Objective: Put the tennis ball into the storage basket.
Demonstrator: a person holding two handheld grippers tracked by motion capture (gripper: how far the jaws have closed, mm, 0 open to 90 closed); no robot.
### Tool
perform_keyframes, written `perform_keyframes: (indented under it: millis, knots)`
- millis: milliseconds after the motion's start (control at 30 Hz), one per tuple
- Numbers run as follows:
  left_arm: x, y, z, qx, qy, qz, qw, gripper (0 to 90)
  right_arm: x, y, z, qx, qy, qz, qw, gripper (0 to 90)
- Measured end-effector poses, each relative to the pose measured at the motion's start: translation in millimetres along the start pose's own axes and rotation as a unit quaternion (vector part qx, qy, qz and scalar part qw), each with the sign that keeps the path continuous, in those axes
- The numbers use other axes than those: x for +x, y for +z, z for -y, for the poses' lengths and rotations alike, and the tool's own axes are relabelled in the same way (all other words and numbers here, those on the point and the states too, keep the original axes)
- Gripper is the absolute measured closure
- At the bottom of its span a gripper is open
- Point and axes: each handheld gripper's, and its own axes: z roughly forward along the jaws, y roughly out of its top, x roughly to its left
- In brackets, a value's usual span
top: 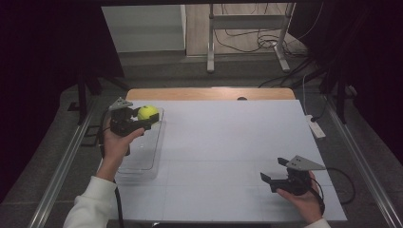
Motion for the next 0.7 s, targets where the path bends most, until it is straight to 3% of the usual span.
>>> perform_keyframes:
  millis: [700]
  knots:
    - [26.0,-1.5,-4.5,-0.004,-0.024,-0.039,0.9989,26.2,1.3,2.0,-0.3,0.002,-0.003,0.000,1.0000,9.1]
